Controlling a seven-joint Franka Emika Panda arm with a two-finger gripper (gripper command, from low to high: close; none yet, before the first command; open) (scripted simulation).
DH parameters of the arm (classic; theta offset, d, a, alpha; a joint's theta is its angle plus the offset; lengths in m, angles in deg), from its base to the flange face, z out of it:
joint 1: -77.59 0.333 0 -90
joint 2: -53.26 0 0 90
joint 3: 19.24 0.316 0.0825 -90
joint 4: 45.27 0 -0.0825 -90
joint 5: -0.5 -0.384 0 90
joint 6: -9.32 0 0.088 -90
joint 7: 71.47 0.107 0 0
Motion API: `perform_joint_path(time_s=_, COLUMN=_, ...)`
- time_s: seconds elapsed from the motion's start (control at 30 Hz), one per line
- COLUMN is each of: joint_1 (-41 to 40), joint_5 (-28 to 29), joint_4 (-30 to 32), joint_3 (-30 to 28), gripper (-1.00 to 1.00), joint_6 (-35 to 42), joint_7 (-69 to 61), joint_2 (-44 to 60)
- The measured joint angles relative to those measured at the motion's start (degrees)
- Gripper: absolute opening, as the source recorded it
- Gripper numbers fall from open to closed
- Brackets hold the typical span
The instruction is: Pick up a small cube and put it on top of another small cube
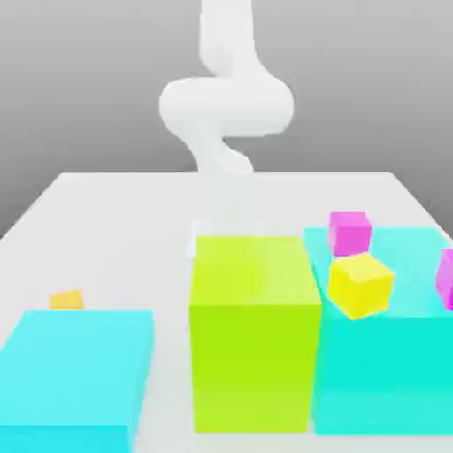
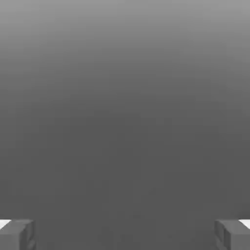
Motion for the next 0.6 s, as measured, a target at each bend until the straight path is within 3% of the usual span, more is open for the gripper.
perform_joint_path(time_s=0.6, joint_1=0.56, joint_5=-1.79, joint_4=19.26, joint_3=-32.38, gripper=0.0, joint_6=-19.66, joint_7=-45.41, joint_2=29.83)
